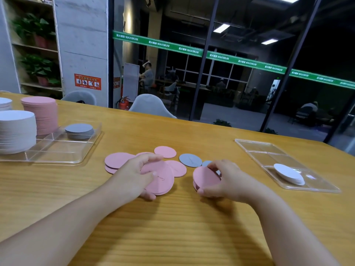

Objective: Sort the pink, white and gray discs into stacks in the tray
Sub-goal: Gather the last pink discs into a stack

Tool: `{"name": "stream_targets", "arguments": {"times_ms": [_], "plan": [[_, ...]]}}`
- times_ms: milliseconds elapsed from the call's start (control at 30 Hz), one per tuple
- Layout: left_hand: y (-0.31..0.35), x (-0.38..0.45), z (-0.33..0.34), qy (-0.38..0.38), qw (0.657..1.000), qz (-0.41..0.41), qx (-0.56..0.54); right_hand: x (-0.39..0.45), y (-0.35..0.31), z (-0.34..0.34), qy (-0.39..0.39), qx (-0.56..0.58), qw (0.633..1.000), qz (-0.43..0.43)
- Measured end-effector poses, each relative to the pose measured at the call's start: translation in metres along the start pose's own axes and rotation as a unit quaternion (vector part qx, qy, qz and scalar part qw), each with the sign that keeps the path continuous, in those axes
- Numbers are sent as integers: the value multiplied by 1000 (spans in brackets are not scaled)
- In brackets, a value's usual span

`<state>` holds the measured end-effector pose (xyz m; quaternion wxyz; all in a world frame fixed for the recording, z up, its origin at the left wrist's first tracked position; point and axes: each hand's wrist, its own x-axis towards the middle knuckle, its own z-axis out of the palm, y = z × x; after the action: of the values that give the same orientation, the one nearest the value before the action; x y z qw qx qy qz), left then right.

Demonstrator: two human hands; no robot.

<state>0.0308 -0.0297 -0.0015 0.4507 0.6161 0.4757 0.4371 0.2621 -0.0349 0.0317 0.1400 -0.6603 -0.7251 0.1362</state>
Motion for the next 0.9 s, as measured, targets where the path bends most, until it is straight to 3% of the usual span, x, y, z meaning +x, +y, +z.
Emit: {"name": "stream_targets", "arguments": {"times_ms": [167,333,600,767,900], "plan": [[4,-4,5,-7,1000,-19,-6,-6,-24,11,33,63,991,-111],[4,-3,13,-16,999,-3,-52,-3,-46,32,68,9,979,-193],[-8,1,10,4,997,54,55,2,-54,51,107,1,963,-246],[-3,-1,10,7,998,57,8,4,-48,45,88,-7,963,-255],[1,-4,4,22,999,50,-4,8,-27,27,61,-16,987,-148]]}}
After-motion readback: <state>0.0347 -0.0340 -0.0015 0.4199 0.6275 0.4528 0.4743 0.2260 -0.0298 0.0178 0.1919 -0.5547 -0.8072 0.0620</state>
